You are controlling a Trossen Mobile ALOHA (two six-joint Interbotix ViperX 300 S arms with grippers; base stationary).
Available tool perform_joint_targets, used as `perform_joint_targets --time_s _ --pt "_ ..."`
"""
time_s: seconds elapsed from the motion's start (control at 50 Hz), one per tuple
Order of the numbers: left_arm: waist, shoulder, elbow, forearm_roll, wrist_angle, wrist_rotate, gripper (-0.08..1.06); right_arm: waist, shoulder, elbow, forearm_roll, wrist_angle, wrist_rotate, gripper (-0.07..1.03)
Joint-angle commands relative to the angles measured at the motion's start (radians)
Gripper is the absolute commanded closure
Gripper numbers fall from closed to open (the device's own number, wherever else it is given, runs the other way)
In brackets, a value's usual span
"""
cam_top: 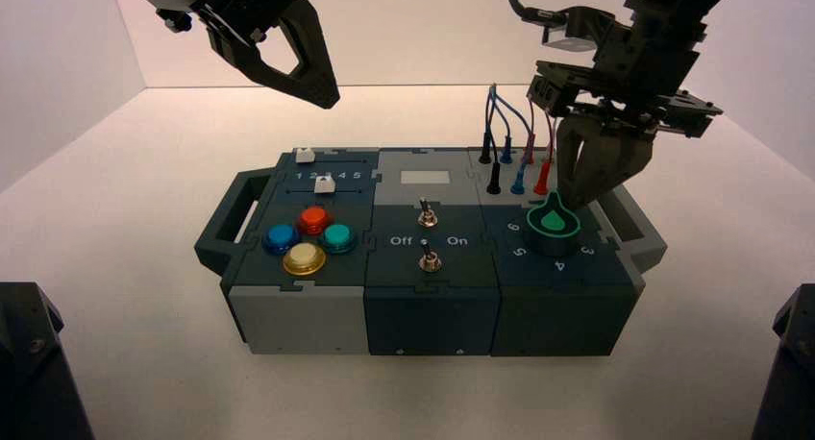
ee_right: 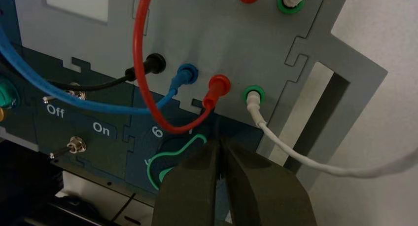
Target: Turn the knob to position 1.
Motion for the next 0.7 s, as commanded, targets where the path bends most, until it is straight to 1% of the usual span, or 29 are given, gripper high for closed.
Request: perform_joint_targets --time_s 0.02,0.44,0.7 --pt "-0.002 -0.008 -0.031 0.002 -0.003 0.006 1.01 0.008 -0.003 -0.031 0.003 -0.005 -0.002 0.99" --pt "-0.002 -0.008 -0.032 0.002 -0.002 0.006 1.01 0.006 0.014 -0.048 0.003 -0.008 -0.002 0.99" --pt "-0.002 -0.008 -0.031 0.0 -0.002 0.008 1.01 0.014 0.012 -0.051 0.015 -0.003 0.002 0.99"
